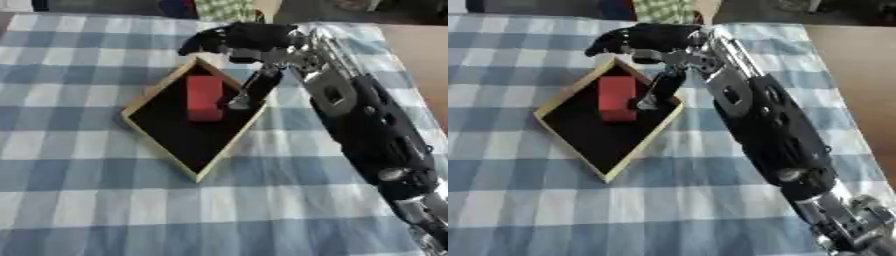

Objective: Pick up objects on the table and place them in the box.

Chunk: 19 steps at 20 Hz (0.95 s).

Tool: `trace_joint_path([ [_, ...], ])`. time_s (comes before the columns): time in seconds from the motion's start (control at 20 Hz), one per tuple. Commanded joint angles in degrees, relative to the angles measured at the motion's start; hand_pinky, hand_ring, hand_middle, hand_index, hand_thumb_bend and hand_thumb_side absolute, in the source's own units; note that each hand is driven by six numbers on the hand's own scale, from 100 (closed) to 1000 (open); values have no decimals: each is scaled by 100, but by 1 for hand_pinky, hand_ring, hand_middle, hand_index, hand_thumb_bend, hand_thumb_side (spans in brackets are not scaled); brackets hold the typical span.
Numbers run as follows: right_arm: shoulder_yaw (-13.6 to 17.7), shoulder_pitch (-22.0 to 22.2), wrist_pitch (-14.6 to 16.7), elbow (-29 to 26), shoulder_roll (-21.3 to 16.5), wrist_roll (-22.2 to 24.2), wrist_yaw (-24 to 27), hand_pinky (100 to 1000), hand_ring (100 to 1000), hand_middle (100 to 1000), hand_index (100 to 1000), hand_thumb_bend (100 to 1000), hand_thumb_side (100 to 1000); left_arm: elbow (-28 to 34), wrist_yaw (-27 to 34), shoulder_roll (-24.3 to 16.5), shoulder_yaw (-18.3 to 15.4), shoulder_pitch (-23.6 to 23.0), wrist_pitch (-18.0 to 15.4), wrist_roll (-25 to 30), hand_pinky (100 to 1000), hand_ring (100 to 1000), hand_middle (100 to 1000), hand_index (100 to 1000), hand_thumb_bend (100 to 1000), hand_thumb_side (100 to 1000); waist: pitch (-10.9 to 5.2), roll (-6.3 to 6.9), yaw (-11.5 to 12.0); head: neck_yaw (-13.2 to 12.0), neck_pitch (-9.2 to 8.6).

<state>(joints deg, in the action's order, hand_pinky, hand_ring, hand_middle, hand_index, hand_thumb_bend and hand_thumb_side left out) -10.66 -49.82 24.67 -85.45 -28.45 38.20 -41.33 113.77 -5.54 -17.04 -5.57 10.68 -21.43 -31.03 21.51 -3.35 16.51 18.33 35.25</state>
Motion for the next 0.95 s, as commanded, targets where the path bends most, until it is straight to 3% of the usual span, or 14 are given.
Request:
trace_joint_path([
  [0.05, 44, -56, 29, -19, -43, -75, -33, 931, 940, 909, 1000, 361, 119, 82, 22, -62, -38, 24, -12, 18, 834, 837, 769, 679, 119, 813, -108, 23, 4, -8, 23],
  [0.4, 441, -20, -279, -783, -281, -395, 501, 907, 923, 895, 1000, 289, 118, 82, 0, -83, -47, 17, 6, 7, 834, 837, 769, 680, 123, 814, -147, -19, -92, -85, 26],
  [0.7, 727, -84, -677, -1147, -506, -393, 1028, 873, 909, 888, 997, 221, 130, 82, 19, -102, -41, 4, 17, 42, 835, 837, 770, 678, 123, 812, -209, -8, -109, -68, -23],
  [0.8, 908, -120, -877, -1193, -552, -516, 1188, 832, 891, 877, 987, 136, 219, 82, 26, -109, -50, -4, 14, 40, 834, 837, 770, 678, 123, 812, -231, 0, -123, -43, -30],
  [0.85, 977, -117, -987, -1225, -585, -607, 1300, 832, 891, 877, 987, 136, 219, 82, 28, -112, -53, -6, 13, 39, 834, 837, 770, 678, 123, 812, -236, 2, -127, -43, -34],
  [0.9, 1087, -97, -1132, -1260, -628, -765, 1454, 759, 847, 831, 949, 100, 361, 82, 30, -114, -57, -4, 11, 36, 834, 837, 771, 678, 123, 811, -240, 6, -140, -59, -44],
  [0.95, 1198, -53, -1307, -1312, -691, -991, 1685, 733, 832, 816, 932, 100, 406, 82, 30, -118, -60, -1, 7, 33, 834, 837, 771, 678, 123, 810, -242, 8, -149, -72, -53],
])
